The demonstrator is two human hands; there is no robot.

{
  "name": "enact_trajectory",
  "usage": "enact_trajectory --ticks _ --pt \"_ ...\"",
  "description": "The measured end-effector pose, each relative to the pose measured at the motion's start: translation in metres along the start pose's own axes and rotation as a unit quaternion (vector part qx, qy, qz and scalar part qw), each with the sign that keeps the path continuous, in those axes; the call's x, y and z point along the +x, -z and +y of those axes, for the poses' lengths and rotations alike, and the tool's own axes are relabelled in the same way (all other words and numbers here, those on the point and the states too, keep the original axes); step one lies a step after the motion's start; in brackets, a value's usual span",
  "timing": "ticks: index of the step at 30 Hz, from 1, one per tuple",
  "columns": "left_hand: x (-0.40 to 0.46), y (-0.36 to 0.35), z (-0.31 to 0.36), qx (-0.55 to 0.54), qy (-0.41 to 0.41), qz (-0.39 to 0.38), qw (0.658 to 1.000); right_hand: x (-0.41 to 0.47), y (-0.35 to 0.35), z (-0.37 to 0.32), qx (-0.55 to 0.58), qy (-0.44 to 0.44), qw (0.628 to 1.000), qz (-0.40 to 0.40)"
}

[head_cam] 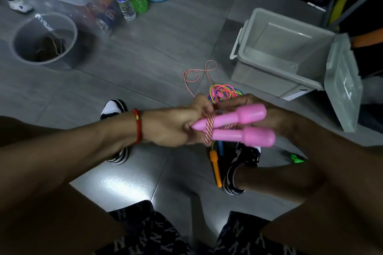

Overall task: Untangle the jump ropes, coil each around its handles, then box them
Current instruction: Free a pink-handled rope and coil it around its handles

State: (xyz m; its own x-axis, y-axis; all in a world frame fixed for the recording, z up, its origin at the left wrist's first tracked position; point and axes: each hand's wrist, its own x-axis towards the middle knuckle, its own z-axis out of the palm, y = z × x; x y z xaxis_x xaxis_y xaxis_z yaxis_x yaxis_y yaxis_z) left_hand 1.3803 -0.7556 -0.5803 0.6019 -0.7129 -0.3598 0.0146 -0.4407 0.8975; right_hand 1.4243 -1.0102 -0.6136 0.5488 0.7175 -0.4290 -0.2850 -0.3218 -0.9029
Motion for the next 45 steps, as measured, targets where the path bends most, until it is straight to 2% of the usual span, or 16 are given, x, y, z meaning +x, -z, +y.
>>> enact_trajectory --ticks 3,4,5,7,10,12,15,18,21,25,28,33,34,37,41,45 --pt "0.000 0.016 0.004 -0.077 0.004 0.037 0.996 0.006 -0.012 0.014 -0.002 -0.015 1.000 -0.005" --pt "0.000 0.021 0.002 -0.109 0.008 0.065 0.992 0.011 -0.021 0.012 0.029 -0.006 0.999 0.022" --pt "-0.001 0.026 -0.002 -0.131 0.014 0.102 0.986 0.016 -0.027 0.009 0.008 0.028 0.999 0.046" --pt "-0.002 0.035 -0.012 -0.155 0.030 0.169 0.973 0.024 -0.041 0.002 -0.021 0.029 0.998 0.050" --pt "0.000 0.043 -0.030 -0.135 0.077 0.215 0.964 0.033 -0.053 -0.007 -0.101 0.039 0.991 0.074" --pt "0.003 0.039 -0.041 -0.136 0.106 0.241 0.955 0.038 -0.061 -0.008 -0.156 0.012 0.984 0.086" --pt "0.009 0.037 -0.052 -0.117 0.129 0.274 0.946 0.048 -0.070 -0.002 -0.118 -0.049 0.986 0.106" --pt "0.014 0.040 -0.063 -0.046 0.179 0.302 0.935 0.056 -0.076 -0.003 -0.081 -0.101 0.979 0.158" --pt "0.023 0.039 -0.071 0.066 0.194 0.314 0.927 0.060 -0.086 -0.002 -0.072 -0.146 0.965 0.205" --pt "0.028 0.038 -0.069 0.137 0.207 0.327 0.912 0.058 -0.086 -0.010 -0.188 -0.143 0.944 0.229" --pt "0.028 0.040 -0.069 0.150 0.226 0.336 0.902 0.056 -0.083 -0.011 -0.349 -0.120 0.911 0.182" --pt "0.030 0.037 -0.067 0.175 0.232 0.326 0.900 0.051 -0.084 -0.007 -0.482 -0.025 0.864 0.141" --pt "0.031 0.037 -0.067 0.182 0.231 0.328 0.898 0.048 -0.083 -0.011 -0.493 -0.022 0.858 0.143" --pt "0.035 0.042 -0.066 0.184 0.246 0.331 0.892 0.043 -0.083 -0.015 -0.442 0.005 0.879 0.180" --pt "0.038 0.050 -0.068 0.182 0.265 0.316 0.892 0.034 -0.082 -0.022 -0.431 -0.048 0.884 0.174" --pt "0.038 0.047 -0.063 0.228 0.261 0.287 0.893 0.021 -0.077 -0.036 -0.499 -0.050 0.850 0.163"
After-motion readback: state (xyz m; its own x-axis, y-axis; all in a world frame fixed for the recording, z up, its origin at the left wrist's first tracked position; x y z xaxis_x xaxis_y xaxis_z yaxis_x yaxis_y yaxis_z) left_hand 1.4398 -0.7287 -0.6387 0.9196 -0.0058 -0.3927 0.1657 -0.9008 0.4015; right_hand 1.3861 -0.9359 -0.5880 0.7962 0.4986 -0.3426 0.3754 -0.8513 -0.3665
